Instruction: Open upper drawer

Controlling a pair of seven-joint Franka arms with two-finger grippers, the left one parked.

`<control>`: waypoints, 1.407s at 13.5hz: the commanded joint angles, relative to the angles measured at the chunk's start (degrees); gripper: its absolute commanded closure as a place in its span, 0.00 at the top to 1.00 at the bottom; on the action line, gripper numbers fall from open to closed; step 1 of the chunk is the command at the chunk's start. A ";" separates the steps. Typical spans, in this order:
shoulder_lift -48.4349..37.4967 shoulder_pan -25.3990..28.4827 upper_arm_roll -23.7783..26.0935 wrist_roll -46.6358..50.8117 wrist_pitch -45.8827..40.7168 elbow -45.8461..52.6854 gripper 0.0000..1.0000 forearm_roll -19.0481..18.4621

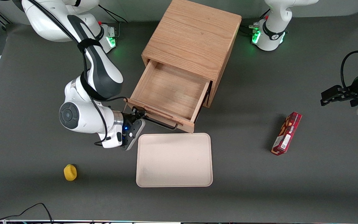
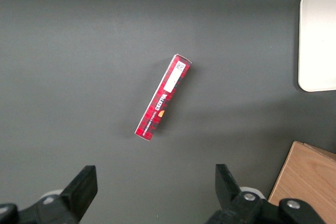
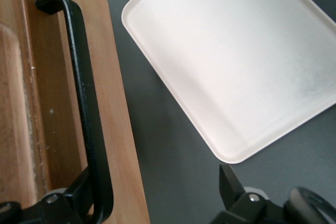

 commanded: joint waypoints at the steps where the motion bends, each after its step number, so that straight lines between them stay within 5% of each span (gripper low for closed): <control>1: 1.22 0.47 -1.67 -2.86 0.52 1.88 1.00 1.05; 12: 1.22 0.12 -4.66 -5.60 1.05 2.32 1.00 1.66; 14: 0.96 0.20 -4.66 -5.33 0.61 2.32 1.00 6.47; 19: -1.59 0.20 -4.22 -2.35 -1.66 2.93 1.00 10.62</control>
